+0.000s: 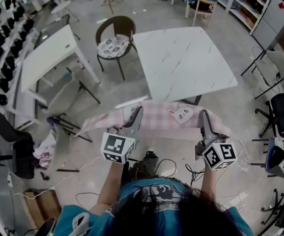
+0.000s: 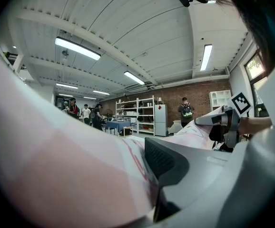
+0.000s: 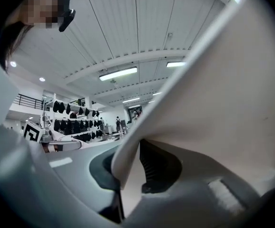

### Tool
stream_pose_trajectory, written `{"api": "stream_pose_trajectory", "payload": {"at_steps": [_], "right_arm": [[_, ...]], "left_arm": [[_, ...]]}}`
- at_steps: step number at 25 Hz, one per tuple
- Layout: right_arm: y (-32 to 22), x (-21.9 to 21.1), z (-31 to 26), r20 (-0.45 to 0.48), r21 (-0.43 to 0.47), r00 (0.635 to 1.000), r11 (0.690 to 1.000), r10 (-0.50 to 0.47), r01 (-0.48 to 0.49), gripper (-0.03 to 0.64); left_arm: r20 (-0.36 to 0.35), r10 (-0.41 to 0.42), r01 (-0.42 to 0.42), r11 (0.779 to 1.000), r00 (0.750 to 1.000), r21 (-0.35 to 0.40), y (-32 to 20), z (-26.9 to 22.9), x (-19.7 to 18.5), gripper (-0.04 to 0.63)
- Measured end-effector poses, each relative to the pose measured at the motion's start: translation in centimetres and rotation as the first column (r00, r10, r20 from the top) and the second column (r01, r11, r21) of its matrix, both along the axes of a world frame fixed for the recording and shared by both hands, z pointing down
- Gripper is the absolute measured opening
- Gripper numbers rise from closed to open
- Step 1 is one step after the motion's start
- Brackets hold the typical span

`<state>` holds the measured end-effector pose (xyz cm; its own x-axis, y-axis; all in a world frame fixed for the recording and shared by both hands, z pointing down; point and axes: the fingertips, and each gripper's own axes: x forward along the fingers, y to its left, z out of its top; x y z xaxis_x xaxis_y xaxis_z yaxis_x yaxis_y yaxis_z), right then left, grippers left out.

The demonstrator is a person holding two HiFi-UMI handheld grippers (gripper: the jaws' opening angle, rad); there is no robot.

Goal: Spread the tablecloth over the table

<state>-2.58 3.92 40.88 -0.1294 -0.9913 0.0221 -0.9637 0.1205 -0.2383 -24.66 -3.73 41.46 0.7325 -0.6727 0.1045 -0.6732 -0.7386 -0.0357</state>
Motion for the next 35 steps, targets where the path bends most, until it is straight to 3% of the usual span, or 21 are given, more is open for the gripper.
{"api": "stream_pose_trajectory", "payload": {"at_steps": [10,18,26,31,35], "right_arm": [[-7.9,-0.4,-3.9,0.005,0.073,1.000,0.997,0.000,-0.001,0.037],[-13.2,0.3,-9.4,-0.062,0.162,0.998,0.986,-0.031,0.040,0.038],[-19.3,1.4,-13.0,-0.145,0.184,0.985,0.975,-0.097,0.123,0.038],[-24.5,4.0,-15.1,-0.161,0.232,0.975,0.955,-0.151,0.186,0.037],[-29.9,6.6,-15.4,-0.151,0.223,0.966,0.945,-0.209,0.240,0.038]], "left_arm": [[-0.048,0.058,-0.053,0.995,0.997,0.088,-8.8,-4.0,-0.2,0.089],[-0.048,0.110,-0.097,0.973,0.993,0.212,-14.3,-9.2,1.0,0.089],[-0.092,0.052,-0.030,0.974,0.994,0.226,-18.5,-11.5,1.7,0.089],[-0.079,0.011,0.013,0.955,0.997,0.297,-22.0,-13.8,4.1,0.086],[-0.059,-0.015,0.033,0.950,0.998,0.309,-26.3,-14.4,6.6,0.086]]}}
